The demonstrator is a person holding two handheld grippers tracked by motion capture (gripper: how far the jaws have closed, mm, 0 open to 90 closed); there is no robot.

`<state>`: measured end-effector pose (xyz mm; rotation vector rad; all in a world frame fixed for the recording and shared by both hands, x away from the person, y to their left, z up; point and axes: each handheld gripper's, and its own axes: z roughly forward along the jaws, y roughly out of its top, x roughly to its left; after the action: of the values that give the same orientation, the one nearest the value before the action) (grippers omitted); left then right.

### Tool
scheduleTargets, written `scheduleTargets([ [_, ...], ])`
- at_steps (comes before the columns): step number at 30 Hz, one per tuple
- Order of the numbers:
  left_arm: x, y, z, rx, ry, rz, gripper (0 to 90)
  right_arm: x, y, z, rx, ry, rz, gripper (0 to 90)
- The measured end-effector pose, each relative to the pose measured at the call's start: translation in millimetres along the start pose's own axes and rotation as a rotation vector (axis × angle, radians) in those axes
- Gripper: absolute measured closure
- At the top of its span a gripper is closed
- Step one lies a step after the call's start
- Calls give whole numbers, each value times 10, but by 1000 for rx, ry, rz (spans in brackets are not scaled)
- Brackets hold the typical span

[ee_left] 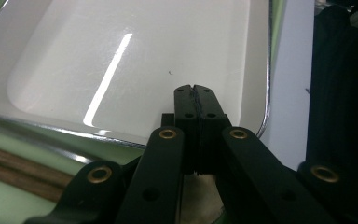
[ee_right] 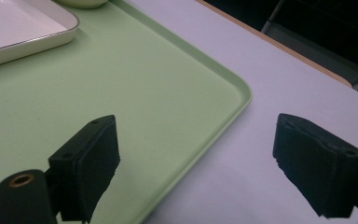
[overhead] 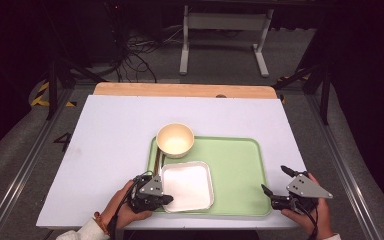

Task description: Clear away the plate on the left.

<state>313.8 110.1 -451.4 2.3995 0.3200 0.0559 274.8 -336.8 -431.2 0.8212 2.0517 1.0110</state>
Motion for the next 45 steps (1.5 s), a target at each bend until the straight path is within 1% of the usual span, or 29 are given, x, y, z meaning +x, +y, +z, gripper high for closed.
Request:
scheduleTargets([
  [1,5,-23,-12,-9,2,-11,894,0,0,1,1,0,0,149],
  [3,13,-42,-31,-5,5,-11,895,1,0,4,2,0,0,149],
  [6,24,-78,-55,-11,9,-26,889,3,1,4,2,1,-1,149],
  [7,34,-82,-62,-9,13,-17,889,4,1,5,2,1,-1,149],
  [8,40,-91,-65,-16,14,-25,884,5,1,5,2,1,-1,149],
  [9,43,-94,-66,-16,9,-24,881,6,1,6,3,1,-2,149],
  [11,46,-94,-70,-12,17,-19,884,7,1,7,3,2,-3,149],
  [13,43,-97,-75,-16,20,-27,867,5,-1,5,2,2,-3,149],
  [15,40,-96,-80,-16,27,-20,856,1,-2,3,2,-1,-2,149],
  [16,41,-97,-86,-21,32,-21,853,0,-2,2,2,-1,-2,149],
  [18,46,-98,-100,-46,38,-27,839,1,0,0,0,-1,-3,149],
  [20,48,-93,-130,-48,56,-16,834,2,1,-3,-1,-1,-4,149],
  [23,51,-93,-172,-63,75,-11,824,2,4,-6,-2,-2,-5,149],
  [24,51,-92,-198,-68,91,-11,815,2,6,-6,-3,-2,-5,149],
  [26,59,-94,-231,-93,96,-18,775,3,7,-9,-4,-3,-7,149],
  [27,66,-93,-252,-104,103,-15,752,4,8,-10,-4,-2,-7,149],
  [29,84,-98,-296,-125,113,-21,742,4,10,-12,-5,-3,-8,149],
  [30,84,-98,-296,-125,113,-21,730,4,10,-12,-5,-3,-8,149],
  [33,113,-107,-378,-149,148,-25,700,5,13,-14,-7,-5,-7,148],
  [34,113,-107,-378,-149,148,-25,688,5,13,-14,-7,-5,-7,148],
  [35,123,-112,-413,-162,166,-30,672,2,14,-13,-7,-5,-9,149],
  [36,132,-116,-432,-167,175,-34,659,1,15,-12,-8,-5,-9,148],
  [37,132,-116,-432,-167,175,-34,639,1,15,-12,-8,-5,-9,148],
  [38,142,-120,-451,-165,188,-31,639,2,18,-12,-9,-6,-8,148],
  [40,156,-131,-482,-171,210,-37,583,4,25,-19,-14,-8,-8,148],
  [41,161,-136,-498,-169,224,-37,583,4,25,-19,-14,-8,-8,148],
  [44,182,-159,-549,-169,260,-45,538,-2,26,-23,-17,-11,-7,148],
  [45,184,-166,-563,-167,282,-51,520,-3,26,-25,-17,-12,-7,148],
])
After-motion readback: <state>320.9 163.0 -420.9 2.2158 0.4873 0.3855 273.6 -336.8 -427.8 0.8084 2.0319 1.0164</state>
